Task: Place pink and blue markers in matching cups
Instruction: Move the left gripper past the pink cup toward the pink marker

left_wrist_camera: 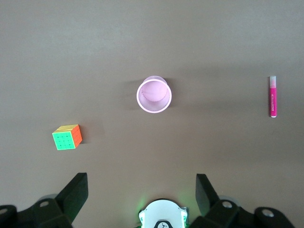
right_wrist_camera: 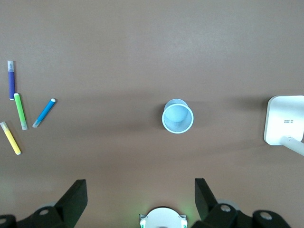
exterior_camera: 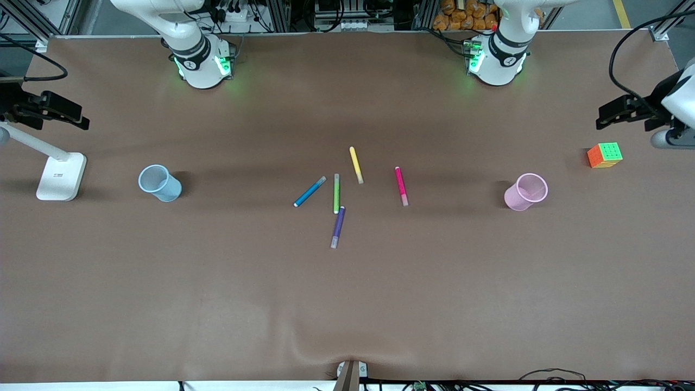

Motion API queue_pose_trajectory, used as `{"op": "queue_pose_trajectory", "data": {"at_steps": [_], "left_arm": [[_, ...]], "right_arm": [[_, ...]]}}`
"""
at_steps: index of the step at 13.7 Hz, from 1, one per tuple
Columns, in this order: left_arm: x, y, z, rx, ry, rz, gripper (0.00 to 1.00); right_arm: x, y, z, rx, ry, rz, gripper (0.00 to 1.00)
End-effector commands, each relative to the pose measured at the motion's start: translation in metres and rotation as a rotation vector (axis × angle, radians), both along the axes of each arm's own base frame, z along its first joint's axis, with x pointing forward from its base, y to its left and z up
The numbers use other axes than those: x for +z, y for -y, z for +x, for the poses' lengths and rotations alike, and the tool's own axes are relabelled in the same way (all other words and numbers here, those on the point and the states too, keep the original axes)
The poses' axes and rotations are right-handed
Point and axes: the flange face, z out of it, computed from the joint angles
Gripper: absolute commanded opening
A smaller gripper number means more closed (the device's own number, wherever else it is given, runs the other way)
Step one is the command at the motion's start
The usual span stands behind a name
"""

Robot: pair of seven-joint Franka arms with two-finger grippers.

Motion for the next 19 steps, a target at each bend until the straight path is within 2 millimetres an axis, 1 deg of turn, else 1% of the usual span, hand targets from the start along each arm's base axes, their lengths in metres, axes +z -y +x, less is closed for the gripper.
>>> {"op": "queue_pose_trajectory", "data": {"at_steps": [1,3,5,7,8,11,13,14,15,16,18,19], "left_arm": [[0.001,0.014,0.002,-0.014,0.006,0.002,1.0],[0.001,0.017,0.0,-0.019,0.0,0.003,1.0],[0.001,0.022,-0.001,-0.029,-0.002,0.004,1.0],[0.002,0.026,-0.001,-0.035,0.001,0.002,1.0],[0.001,0.031,0.001,-0.045,0.004,0.001,1.0],[-0.001,0.035,0.006,-0.05,0.024,-0.016,1.0],[-0.008,0.038,0.014,-0.051,0.025,-0.02,1.0],[-0.016,0.045,0.018,-0.054,0.013,-0.021,1.0],[-0.022,0.056,0.021,-0.037,0.004,-0.013,1.0],[-0.028,0.061,0.024,-0.001,-0.005,-0.004,1.0],[-0.046,0.078,0.029,0.004,-0.038,-0.001,1.0],[-0.06,0.085,0.033,0.0,-0.062,-0.001,1.0]], "right_arm": [[0.002,0.003,-0.007,0.006,0.001,-0.011,1.0],[0.008,0.0,-0.01,0.01,0.01,-0.012,1.0],[0.001,0.002,-0.011,0.006,0.001,-0.011,1.0],[0.002,-0.002,-0.012,0.013,0.004,-0.011,1.0],[0.002,-0.002,-0.012,0.013,0.003,-0.013,1.0],[0.001,-0.006,-0.012,0.021,0.0,-0.012,1.0],[0.002,-0.006,-0.012,0.021,0.001,-0.012,1.0],[0.002,-0.009,-0.012,0.027,0.001,-0.012,1.0],[0.002,-0.009,-0.012,0.029,0.0,-0.014,1.0],[0.002,-0.009,-0.012,0.029,-0.002,-0.014,1.0],[0.002,-0.006,-0.012,0.023,-0.002,-0.013,1.0],[0.002,-0.008,-0.012,0.026,-0.002,-0.013,1.0]]}}
